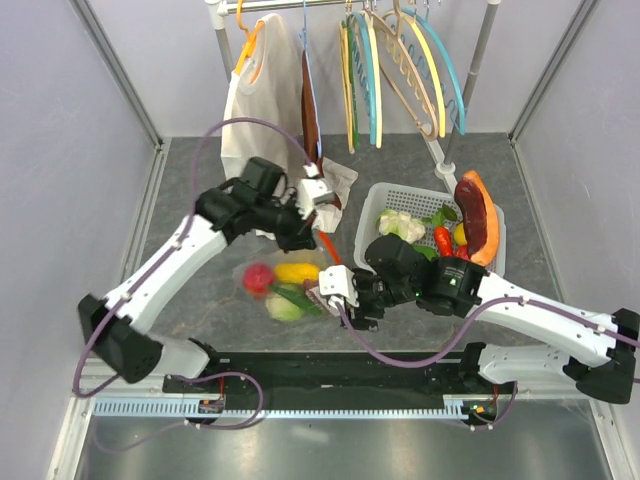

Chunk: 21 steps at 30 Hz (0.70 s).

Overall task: Place the food in the zip-top bag and seal the zipper
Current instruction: Place the zipper food storage bag at the center of the board.

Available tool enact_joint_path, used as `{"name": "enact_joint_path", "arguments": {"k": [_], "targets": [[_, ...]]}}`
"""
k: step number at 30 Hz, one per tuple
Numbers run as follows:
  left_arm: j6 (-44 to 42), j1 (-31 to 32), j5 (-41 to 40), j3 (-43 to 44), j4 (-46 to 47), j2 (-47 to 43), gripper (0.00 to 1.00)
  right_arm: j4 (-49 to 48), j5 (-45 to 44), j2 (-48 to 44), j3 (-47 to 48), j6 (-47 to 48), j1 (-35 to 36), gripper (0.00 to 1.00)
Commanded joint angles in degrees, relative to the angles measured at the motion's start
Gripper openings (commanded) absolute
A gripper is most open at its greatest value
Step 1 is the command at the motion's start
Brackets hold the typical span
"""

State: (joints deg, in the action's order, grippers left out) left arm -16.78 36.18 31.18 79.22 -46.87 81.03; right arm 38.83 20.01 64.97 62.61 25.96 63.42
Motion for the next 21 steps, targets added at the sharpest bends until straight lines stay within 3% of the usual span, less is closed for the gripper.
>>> {"name": "enact_joint_path", "arguments": {"k": [1, 5, 12, 18, 21], "targets": [[-5.9, -5.9, 1.4, 1.3, -8.4, -10.5, 0.02, 0.8, -3.6, -3.8, 1.6, -0.3, 0.0, 0.73], [-11.6, -6.0, 3.1, 2.3, -15.9, -22.3, 0.02, -0.1, -6.9, -5.1, 1.5, -0.6, 0.0, 0.73], [-15.6, -5.9, 6.4, 4.3, -23.9, -31.2, 0.02, -1.0, -12.3, -6.7, 1.6, -2.4, 0.0, 0.75], [-11.9, -5.9, 10.4, 4.8, -22.0, -28.1, 0.02, -0.4, -18.2, -6.6, 2.4, -4.5, -0.1, 0.79], [-8.0, -5.8, 16.2, 8.5, -20.6, -25.1, 0.02, -0.4, -20.9, -7.7, 2.2, -5.9, -0.3, 0.86]]}}
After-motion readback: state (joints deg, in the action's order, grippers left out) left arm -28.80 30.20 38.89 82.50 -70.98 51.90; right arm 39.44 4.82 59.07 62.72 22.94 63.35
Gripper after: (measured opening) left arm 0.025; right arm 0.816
